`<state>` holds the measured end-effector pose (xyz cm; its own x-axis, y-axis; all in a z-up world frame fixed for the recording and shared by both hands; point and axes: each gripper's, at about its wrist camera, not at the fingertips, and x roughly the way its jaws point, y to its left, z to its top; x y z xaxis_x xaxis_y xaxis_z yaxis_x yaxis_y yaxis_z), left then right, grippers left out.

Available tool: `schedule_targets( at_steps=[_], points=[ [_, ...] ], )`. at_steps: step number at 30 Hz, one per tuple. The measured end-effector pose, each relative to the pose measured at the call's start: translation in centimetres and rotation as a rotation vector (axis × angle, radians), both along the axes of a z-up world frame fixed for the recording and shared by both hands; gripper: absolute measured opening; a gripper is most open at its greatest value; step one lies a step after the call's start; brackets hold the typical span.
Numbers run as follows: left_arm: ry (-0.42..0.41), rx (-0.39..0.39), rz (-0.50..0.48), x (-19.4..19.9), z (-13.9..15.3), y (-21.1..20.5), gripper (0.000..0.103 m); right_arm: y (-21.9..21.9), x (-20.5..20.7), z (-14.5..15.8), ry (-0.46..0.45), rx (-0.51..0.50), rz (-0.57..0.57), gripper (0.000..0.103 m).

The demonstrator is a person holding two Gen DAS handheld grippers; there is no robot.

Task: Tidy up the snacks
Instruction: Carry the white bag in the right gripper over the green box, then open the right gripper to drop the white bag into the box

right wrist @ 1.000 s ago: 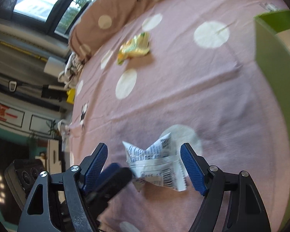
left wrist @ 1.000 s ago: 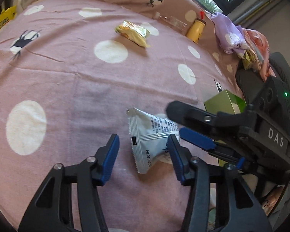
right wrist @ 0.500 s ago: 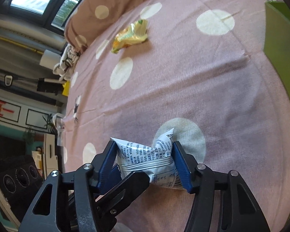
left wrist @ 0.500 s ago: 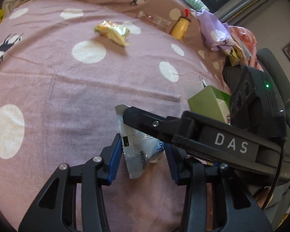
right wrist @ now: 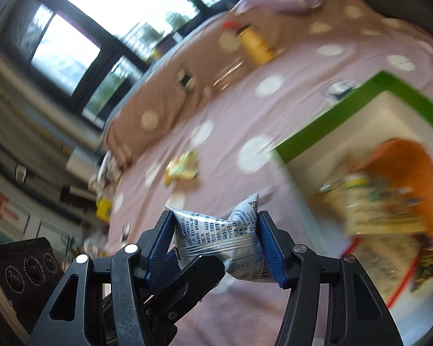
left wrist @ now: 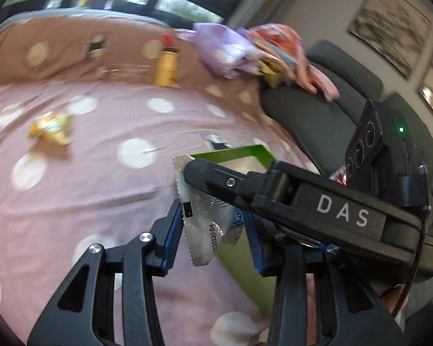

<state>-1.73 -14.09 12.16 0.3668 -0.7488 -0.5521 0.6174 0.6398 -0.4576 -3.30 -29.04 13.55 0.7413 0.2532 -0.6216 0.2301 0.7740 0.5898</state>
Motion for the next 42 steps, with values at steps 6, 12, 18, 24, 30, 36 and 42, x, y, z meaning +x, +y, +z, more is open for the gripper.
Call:
schedule_targets(
  at_steps=[6, 12, 18, 24, 30, 36, 42],
  points=[
    [-0.005, 0.066, -0.138, 0.3, -0.4, -5.6, 0.039, -4.6, -1.8, -1.0, 0.004, 0.048, -0.127, 0.061],
    [0.006, 0.102, -0.201, 0.6, -1.4, -8.3, 0.037, -7.1, -2.6, -2.2, 0.038, 0.07, -0.234, 0.061],
    [0.025, 0.148, -0.214, 0.7, -2.5, -10.3, 0.034, -8.4, -3.0, -3.2, 0.09, 0.042, -0.326, 0.06],
    [0.014, 0.162, -0.195, 0.7, -2.8, -10.6, 0.035, -8.8, -3.0, -3.9, 0.094, 0.073, -0.339, 0.06],
    [-0.006, 0.189, -0.151, 0.7, -2.7, -10.4, 0.038, -8.4, -2.7, -3.7, 0.103, 0.037, -0.368, 0.06],
    [0.009, 0.15, -0.099, 1.1, -1.9, -8.1, 0.044, -7.7, -3.2, -2.2, 0.083, -0.068, -0.408, 0.06],
    [-0.021, 0.151, -0.022, 0.6, -0.6, -4.5, 0.06, -6.7, -3.7, -0.4, 0.004, -0.101, -0.405, 0.06]
  ],
)
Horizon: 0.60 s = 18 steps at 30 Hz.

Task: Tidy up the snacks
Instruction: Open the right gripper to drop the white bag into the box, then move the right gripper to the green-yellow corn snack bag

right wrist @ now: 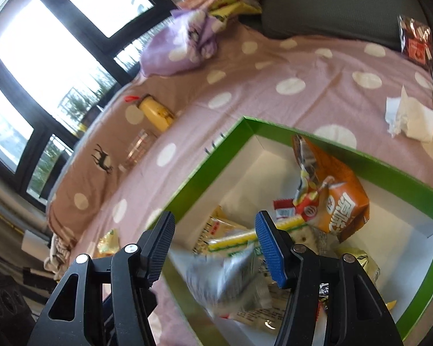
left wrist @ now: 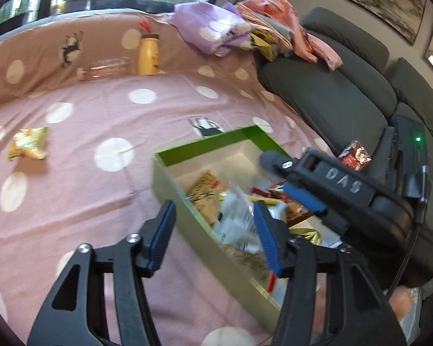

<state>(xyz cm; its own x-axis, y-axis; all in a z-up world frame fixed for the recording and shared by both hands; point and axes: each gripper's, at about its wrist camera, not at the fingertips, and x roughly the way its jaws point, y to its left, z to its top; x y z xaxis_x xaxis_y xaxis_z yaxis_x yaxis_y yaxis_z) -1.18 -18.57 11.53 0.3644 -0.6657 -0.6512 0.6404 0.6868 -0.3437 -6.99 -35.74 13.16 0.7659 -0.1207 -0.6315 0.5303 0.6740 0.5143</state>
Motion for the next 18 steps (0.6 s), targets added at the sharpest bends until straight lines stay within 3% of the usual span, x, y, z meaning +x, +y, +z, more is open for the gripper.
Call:
schedule_targets(
  at_steps=[5, 12, 18],
  points=[
    [-0.007, -0.007, 0.104, -0.1, 0.5, 4.7, 0.075, 1.4, 0.5, 0.7, -0.002, -0.025, 0.044, 0.061],
    [0.0, -0.004, 0.321, 0.1, -0.4, 12.0, 0.084, 4.0, 1.5, 1.2, 0.011, -0.078, 0.107, 0.07],
    [0.069, -0.007, 0.481, 1.5, -2.7, 17.3, 0.087, 7.4, 2.8, 1.5, 0.02, -0.153, 0.183, 0.086]
  ],
)
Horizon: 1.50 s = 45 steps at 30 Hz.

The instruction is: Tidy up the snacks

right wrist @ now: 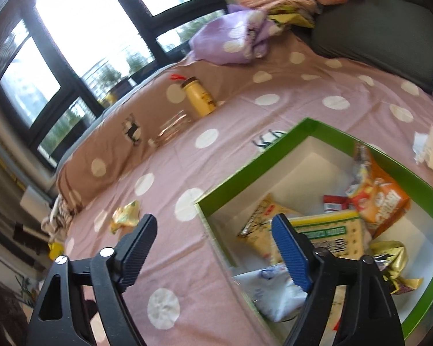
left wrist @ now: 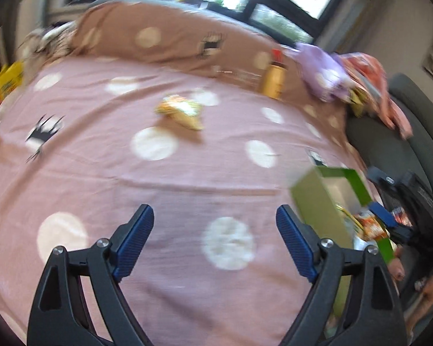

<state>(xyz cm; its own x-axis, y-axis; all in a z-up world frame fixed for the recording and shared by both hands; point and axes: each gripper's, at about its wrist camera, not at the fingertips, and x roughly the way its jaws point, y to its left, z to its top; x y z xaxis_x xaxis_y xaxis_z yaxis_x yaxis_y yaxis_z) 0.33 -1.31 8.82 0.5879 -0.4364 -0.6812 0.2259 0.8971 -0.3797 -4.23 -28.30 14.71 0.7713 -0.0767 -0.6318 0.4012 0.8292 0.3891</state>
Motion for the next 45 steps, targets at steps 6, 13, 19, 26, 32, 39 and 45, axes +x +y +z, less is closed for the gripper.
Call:
schedule_targets(
  at_steps=[6, 13, 19, 26, 32, 39, 45],
  points=[
    [0.025, 0.019, 0.145, 1.0, -0.7, 4.0, 0.089, 3.7, 1.9, -0.4, 0.026, -0.04, 0.11, 0.088],
    [0.069, -0.03, 0.221, 1.9, -1.1, 6.8, 0.095, 8.0, 4.6, -1.6, 0.096, -0.079, 0.201, 0.088],
    [0.093, -0.054, 0.264, 2.5, -1.3, 8.2, 0.095, 11.5, 7.2, -2.1, 0.136, -0.125, 0.276, 0.088],
    [0.13, -0.094, 0.298, 2.8, -1.6, 9.8, 0.095, 14.6, 11.4, -2.7, 0.185, -0.128, 0.34, 0.088],
    [0.154, -0.141, 0.319, 3.0, -2.0, 10.8, 0.095, 16.3, 17.9, -4.1, 0.257, -0.022, 0.43, 0.088],
    [0.181, -0.127, 0.339, 3.6, -2.4, 11.2, 0.095, 16.8, 25.1, -6.8, 0.358, -0.036, 0.402, 0.088],
    [0.198, -0.142, 0.34, 3.9, -2.6, 11.4, 0.095, 17.1, 28.9, -9.4, 0.416, -0.062, 0.374, 0.088]
  ],
)
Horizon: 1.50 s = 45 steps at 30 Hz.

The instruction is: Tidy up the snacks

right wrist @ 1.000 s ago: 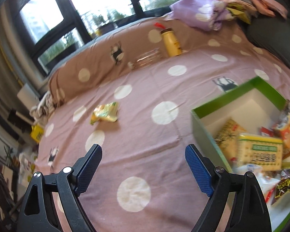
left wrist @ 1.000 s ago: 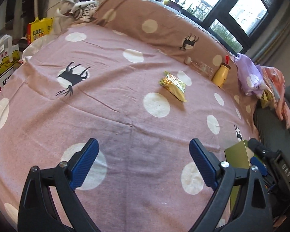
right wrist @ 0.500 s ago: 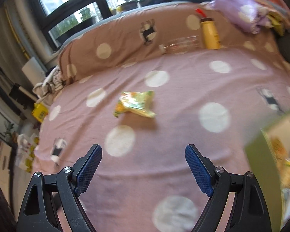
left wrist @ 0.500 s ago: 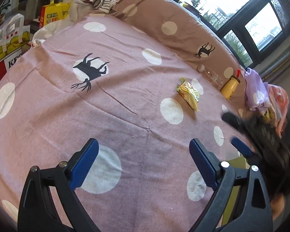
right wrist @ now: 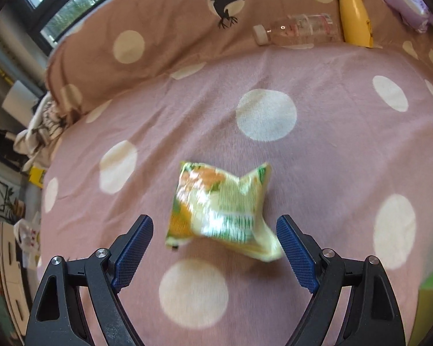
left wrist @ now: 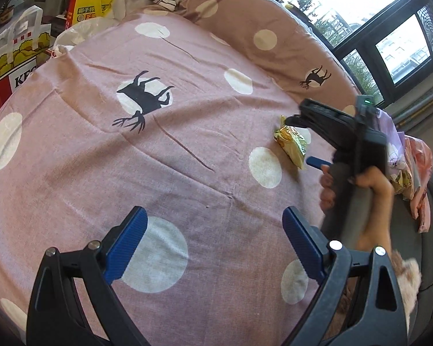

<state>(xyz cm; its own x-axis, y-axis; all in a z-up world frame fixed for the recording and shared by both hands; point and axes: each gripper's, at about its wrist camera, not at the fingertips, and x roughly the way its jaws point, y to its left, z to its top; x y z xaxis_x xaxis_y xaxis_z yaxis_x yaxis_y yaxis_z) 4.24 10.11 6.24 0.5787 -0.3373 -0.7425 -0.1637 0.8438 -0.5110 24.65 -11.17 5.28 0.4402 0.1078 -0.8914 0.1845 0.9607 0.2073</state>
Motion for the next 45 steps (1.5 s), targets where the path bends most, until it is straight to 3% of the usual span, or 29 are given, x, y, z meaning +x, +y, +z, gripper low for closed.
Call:
schedule_targets(
  at_steps=[2, 3, 5, 7, 10, 13, 18, 21, 24, 26, 29, 32, 36, 41, 45],
  points=[
    [0.004, 0.019, 0.006, 0.1, 0.0, 0.0, 0.094, 0.1, 0.5, -0.9, 0.016, -0.028, 0.017, 0.082],
    [0.006, 0.035, 0.006, 0.1, 0.0, -0.1, 0.094, 0.1, 0.4, -1.2, 0.012, -0.014, 0.023, 0.072],
    [0.007, 0.059, 0.007, 0.2, 0.0, -0.3, 0.094, 0.0, -0.4, -0.9, -0.019, -0.028, 0.024, 0.064],
    [0.007, 0.077, 0.008, 0.1, 0.0, -0.4, 0.095, 0.1, -1.4, -0.4, -0.027, -0.056, 0.048, 0.049],
    [0.002, 0.053, -0.014, 0.1, 0.0, -0.6, 0.095, -0.2, -3.7, 0.7, -0.015, -0.066, 0.058, 0.044],
    [0.006, 0.049, -0.025, 0.1, -0.1, -0.8, 0.094, -0.7, -7.3, 1.8, -0.015, -0.031, 0.073, 0.044],
    [0.037, 0.126, -0.012, 0.2, -0.7, -1.2, 0.091, -0.7, -14.4, 2.8, -0.008, 0.007, 0.136, 0.044],
    [0.049, 0.11, -0.013, 0.0, -0.9, -1.1, 0.091, -0.2, -17.9, 2.0, 0.036, 0.013, 0.156, 0.044],
    [0.051, 0.109, -0.02, -0.2, -0.8, -1.2, 0.091, -0.7, -20.2, 0.3, 0.097, 0.083, 0.173, 0.044],
    [0.041, 0.114, -0.026, -0.5, -0.7, -1.5, 0.089, -0.9, -20.5, -0.2, 0.114, 0.098, 0.173, 0.044],
    [0.028, 0.117, -0.047, -0.6, -0.6, -2.1, 0.077, -1.0, -20.5, -0.2, 0.111, 0.075, 0.194, 0.048],
    [0.036, 0.113, -0.077, -0.7, -0.8, -2.8, 0.076, -2.4, -20.7, -0.5, 0.131, 0.144, 0.145, 0.056],
    [0.029, 0.107, -0.11, -1.0, -0.6, -3.9, 0.076, -3.6, -22.0, 1.0, 0.053, 0.127, 0.106, 0.069],
    [0.022, 0.089, -0.188, -1.6, -0.6, -5.8, 0.075, -6.4, -22.8, 2.1, -0.015, 0.227, 0.008, 0.069],
    [0.017, 0.039, -0.254, -1.9, -0.6, -7.1, 0.062, -8.1, -23.1, 2.2, -0.044, 0.318, -0.052, 0.069]
  ],
)
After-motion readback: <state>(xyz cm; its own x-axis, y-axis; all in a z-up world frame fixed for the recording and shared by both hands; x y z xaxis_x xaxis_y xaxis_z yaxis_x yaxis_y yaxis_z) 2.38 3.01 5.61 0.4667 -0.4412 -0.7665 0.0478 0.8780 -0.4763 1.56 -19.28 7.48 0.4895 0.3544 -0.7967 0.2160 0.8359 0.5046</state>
